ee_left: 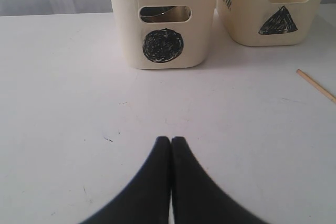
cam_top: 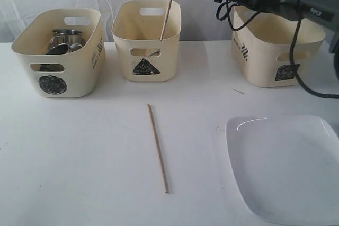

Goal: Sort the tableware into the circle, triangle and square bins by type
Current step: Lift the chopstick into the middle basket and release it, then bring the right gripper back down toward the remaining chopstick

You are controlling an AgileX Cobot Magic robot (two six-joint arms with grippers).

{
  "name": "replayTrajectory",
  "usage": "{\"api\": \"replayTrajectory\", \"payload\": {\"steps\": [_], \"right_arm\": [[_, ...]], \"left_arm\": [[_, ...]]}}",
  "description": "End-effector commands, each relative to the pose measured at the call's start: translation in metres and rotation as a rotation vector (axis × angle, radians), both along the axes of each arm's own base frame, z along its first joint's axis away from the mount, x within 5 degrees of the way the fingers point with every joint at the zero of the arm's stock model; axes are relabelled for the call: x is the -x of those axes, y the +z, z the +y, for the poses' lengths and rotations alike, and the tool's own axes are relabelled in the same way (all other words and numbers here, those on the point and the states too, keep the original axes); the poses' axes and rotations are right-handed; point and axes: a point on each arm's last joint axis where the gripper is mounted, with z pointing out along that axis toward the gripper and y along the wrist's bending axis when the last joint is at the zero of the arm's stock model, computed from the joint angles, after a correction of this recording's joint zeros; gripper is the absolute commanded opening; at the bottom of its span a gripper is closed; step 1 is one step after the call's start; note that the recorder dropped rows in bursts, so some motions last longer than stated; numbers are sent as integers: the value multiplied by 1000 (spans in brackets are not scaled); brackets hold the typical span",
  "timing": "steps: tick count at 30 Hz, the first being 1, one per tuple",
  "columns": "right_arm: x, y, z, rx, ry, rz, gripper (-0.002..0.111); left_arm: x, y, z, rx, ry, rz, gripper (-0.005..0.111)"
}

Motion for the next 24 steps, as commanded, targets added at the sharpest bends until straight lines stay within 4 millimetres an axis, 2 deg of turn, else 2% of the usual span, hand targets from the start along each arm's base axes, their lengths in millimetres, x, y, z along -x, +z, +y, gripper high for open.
{"api": "replayTrajectory", "payload": {"steps": [1, 6, 8, 11, 15, 17, 20, 24], "right_arm": [[-22, -6, 1, -12, -50, -42, 4], [-37, -23, 16, -13, -56, -72, 35], [-37, -28, 25, -15, -15, -75, 42], [-32, -28, 35, 12, 55, -92, 43], [-23, -18, 43, 38, 175, -108, 43], [-18, -15, 45, 67, 214, -67, 43], [-9, -18, 43, 214, 252, 50, 43], [11, -35, 31, 512, 300, 280, 43]], "left_arm": [[0, -1, 0, 9, 1, 0, 0], [0, -1, 0, 9, 1, 0, 0], [0, -1, 0, 9, 1, 0, 0], [0, -1, 0, 9, 1, 0, 0], [0, -1, 0, 9, 1, 0, 0], [0, -1, 0, 9, 1, 0, 0], [0, -1, 0, 9, 1, 0, 0], [0, -1, 0, 9, 1, 0, 0]]}}
